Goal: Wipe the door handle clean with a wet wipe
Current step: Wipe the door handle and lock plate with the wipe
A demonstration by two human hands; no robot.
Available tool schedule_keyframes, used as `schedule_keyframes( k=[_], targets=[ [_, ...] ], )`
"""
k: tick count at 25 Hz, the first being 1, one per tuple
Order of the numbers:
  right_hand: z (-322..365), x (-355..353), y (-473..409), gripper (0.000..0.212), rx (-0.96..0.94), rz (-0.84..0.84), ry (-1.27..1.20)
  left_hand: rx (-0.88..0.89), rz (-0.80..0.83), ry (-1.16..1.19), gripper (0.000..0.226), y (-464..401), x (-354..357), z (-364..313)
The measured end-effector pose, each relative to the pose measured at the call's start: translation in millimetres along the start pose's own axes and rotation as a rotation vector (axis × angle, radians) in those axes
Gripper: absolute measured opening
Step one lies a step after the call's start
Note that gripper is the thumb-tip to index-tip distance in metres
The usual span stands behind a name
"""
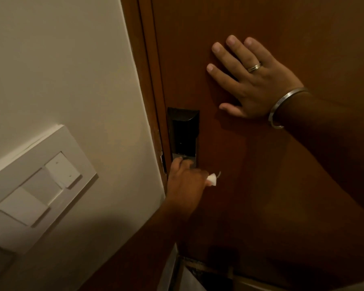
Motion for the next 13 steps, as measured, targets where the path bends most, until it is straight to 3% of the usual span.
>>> schedule_keyframes(
  k=[7, 13],
  targets=[
    [2, -2, -4, 0.086, -0.014, -0.008, 0.0, -0.115, 0.05, -0.077, 0.02, -13, 15, -37],
    [-1, -3, -3, 0.084, 0.006, 0.021, -0.038, 0.17, -0.163, -0.029, 0.024, 9, -8, 2]
  ],
)
Point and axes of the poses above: each hand's wrist, its own y-axis away from the middle knuckle, its own x-axis out of the palm, z = x × y, the point moved 10 cm from there along -y, towards the middle knuckle, and after that the axes turned 14 degrees about -z, right-handed, at the moved point
